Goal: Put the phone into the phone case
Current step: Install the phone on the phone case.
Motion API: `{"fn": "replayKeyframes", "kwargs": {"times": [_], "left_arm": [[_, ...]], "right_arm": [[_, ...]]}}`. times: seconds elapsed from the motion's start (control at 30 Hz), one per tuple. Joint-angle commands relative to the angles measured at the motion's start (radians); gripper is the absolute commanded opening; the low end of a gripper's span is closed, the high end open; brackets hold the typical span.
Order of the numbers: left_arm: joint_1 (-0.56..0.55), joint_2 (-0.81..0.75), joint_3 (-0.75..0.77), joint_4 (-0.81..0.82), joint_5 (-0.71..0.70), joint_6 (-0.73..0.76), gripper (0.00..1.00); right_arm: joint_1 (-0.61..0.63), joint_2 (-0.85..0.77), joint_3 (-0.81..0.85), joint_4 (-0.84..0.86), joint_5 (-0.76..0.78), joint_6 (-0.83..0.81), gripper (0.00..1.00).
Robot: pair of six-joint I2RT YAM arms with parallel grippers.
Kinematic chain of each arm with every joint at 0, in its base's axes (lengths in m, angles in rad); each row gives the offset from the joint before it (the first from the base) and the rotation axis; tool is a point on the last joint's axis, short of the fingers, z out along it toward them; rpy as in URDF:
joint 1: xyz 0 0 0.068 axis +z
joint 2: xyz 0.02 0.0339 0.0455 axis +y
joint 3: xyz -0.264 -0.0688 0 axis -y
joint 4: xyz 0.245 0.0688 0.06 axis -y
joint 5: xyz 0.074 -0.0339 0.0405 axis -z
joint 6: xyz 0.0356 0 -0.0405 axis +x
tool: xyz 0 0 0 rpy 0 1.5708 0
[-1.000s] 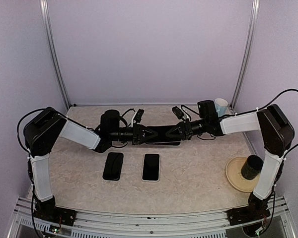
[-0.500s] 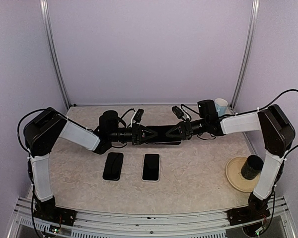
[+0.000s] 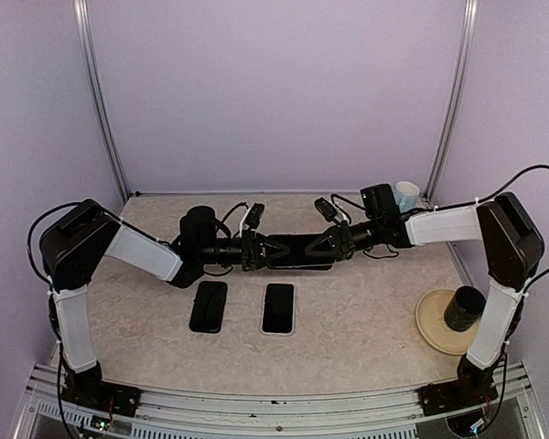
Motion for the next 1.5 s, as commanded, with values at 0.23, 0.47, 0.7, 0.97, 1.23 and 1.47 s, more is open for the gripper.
{"fn": "replayKeyframes", "kwargs": {"times": [0.23, 0.47, 0.7, 0.97, 1.23, 1.47], "left_arm": [[-0.022, -0.127, -0.028, 0.14, 0.065, 0.01, 0.0], [-0.015, -0.151, -0.042, 0.157, 0.066, 0.001, 0.0], [-0.014, -0.175, -0.055, 0.188, 0.073, -0.011, 0.0], [-0.002, -0.202, -0.077, 0.188, 0.088, 0.003, 0.0], [-0.004, -0.231, -0.081, 0.107, 0.104, 0.102, 0.0], [-0.031, -0.315, -0.074, -0.177, 0.074, 0.4, 0.0]], "right_arm": [[-0.031, -0.058, 0.009, -0.103, 0.052, -0.056, 0.22], [-0.049, -0.092, -0.01, -0.103, 0.038, -0.059, 0.24], [-0.06, -0.113, -0.028, -0.103, 0.044, -0.065, 0.24], [-0.094, -0.178, -0.056, -0.135, 0.033, -0.071, 0.24], [-0.108, -0.229, -0.064, -0.158, 0.02, -0.08, 0.25], [-0.108, -0.275, -0.112, -0.084, -0.101, -0.052, 0.28]]}}
